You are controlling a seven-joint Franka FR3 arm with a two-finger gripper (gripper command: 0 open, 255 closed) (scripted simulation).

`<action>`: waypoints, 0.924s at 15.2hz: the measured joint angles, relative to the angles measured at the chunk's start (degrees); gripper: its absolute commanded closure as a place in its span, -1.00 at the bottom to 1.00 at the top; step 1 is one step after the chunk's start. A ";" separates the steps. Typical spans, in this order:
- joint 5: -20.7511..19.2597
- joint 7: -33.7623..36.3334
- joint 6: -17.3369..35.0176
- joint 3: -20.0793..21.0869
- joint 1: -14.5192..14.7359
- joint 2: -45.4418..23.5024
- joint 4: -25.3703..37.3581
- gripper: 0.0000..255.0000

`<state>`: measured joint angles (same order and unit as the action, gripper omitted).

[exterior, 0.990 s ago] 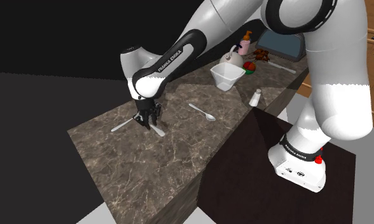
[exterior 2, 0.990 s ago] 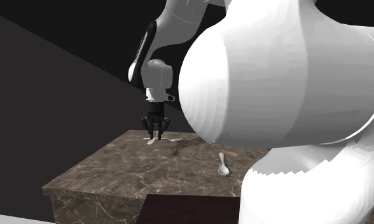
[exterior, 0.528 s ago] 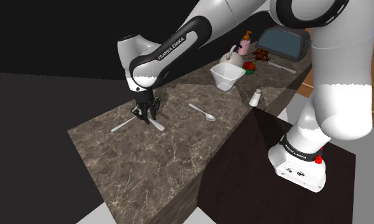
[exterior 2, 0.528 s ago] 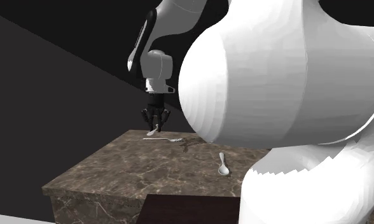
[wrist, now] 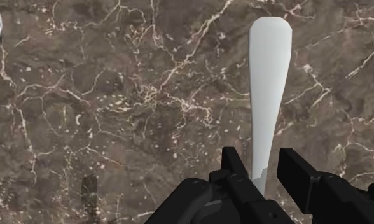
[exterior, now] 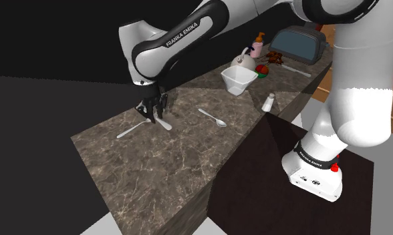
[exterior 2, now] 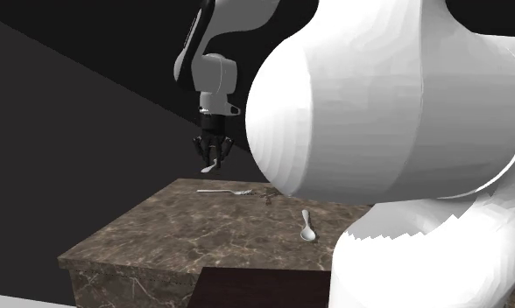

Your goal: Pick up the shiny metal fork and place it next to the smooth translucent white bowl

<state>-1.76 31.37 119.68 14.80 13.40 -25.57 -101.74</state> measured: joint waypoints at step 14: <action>1.63 -1.46 -7.06 0.37 -1.45 6.73 0.44 1.00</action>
<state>-0.13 29.91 112.62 15.17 11.95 -18.84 -101.31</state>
